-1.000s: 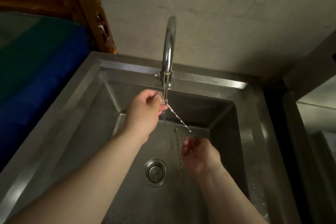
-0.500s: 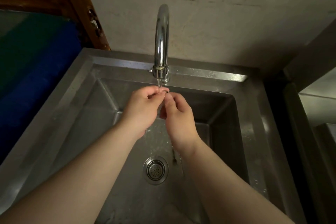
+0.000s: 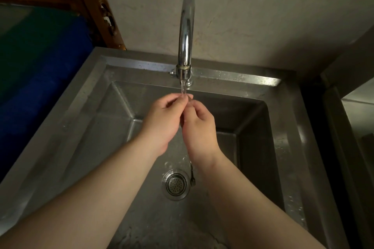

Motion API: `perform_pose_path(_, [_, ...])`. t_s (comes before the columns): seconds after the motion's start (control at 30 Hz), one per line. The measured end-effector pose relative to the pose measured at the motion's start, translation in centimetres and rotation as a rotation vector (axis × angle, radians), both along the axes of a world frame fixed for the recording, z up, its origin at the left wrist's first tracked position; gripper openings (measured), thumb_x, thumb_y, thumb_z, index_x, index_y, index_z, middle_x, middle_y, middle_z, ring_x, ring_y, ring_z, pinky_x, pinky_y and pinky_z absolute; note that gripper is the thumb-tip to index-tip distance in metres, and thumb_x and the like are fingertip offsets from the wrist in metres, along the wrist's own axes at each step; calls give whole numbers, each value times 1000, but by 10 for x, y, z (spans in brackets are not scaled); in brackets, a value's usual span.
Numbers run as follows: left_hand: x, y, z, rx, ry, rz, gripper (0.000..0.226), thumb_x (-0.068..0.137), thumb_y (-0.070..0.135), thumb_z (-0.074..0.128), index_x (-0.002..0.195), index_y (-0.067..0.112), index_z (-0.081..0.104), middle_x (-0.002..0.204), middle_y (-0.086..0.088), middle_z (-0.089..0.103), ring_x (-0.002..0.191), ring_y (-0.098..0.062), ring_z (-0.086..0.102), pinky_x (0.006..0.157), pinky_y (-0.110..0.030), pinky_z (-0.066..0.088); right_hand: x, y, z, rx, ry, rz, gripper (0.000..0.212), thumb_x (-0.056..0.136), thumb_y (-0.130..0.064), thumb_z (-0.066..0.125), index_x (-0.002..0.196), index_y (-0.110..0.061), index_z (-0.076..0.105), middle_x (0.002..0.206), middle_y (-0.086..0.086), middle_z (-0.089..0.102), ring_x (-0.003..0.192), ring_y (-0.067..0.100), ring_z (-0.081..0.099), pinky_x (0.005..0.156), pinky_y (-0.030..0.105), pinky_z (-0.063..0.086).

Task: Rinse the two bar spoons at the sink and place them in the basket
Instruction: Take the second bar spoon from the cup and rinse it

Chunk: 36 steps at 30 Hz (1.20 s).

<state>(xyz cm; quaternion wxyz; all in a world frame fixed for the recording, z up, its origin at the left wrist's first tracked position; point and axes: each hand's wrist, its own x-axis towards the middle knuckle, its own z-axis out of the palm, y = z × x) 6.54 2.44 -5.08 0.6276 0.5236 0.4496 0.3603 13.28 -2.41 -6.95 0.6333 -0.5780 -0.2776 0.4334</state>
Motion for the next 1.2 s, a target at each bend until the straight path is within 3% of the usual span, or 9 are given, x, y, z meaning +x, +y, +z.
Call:
perform_pose_path(0.17, [-3,0,-2,-35,-32,57,27,97,19,53,82,27,74,79,9,75,78,-8,68,69,-27,50,-8,1,-4,-51,-12,-14,30,99,-22,51,72,-23,65,56,-14,60,55,0,51,57,25,41])
perform_pose_path(0.3, [-4,-4,-6,-105,-91,49,23,98,20,52,89,23,74,93,1,77,93,-13,72,73,-21,56,-9,2,-3,-80,-85,-64,29,98,-26,50,78,-18,69,61,-10,66,56,0,56,52,18,44])
perform_pose_path(0.43, [-5,-3,-9,-153,-143,88,21,95,11,55,91,21,74,94,4,77,92,-7,71,71,-14,54,-11,1,0,-130,-140,-30,22,92,-18,48,87,-19,70,68,-4,68,60,10,58,60,36,49])
perform_pose_path(0.53, [-4,-1,-11,-134,-112,86,29,96,11,53,82,23,76,86,6,77,82,-6,71,70,-20,55,-10,-2,-2,-164,-169,-16,21,95,-22,50,90,-18,70,76,2,73,72,21,67,70,43,56])
perform_pose_path(0.63, [-2,2,-13,-126,-82,90,29,96,14,54,80,24,76,86,4,75,82,-10,69,75,-30,52,-5,-5,-7,-211,-192,-16,24,96,-24,51,81,-16,67,66,-3,67,59,12,59,58,34,49])
perform_pose_path(0.8, [-1,-5,-21,-219,-114,66,21,95,18,56,88,23,76,93,3,77,87,-9,72,68,-20,54,-1,-7,-8,-185,-216,15,24,91,-15,48,90,-21,71,73,-1,71,62,9,60,61,37,52])
perform_pose_path(0.9, [-1,-1,-20,-231,-164,147,19,96,18,55,89,20,73,81,6,75,78,-7,70,67,-20,51,5,-12,-12,-217,-303,63,19,95,-21,51,88,-23,69,71,-8,68,65,8,61,67,37,55])
perform_pose_path(1.03, [-5,11,-18,-242,-196,268,16,96,22,55,88,22,70,70,8,65,60,-4,54,54,-16,42,15,-23,-21,-341,-502,116,33,96,-40,54,68,-23,57,53,-14,55,55,6,50,55,26,40])
perform_pose_path(1.2, [-22,30,-24,-384,-273,539,17,97,15,52,89,22,65,75,6,62,52,-1,53,50,-12,43,27,-29,-12,-511,-723,235,36,95,-48,49,83,-19,65,77,0,66,84,29,61,76,39,48])
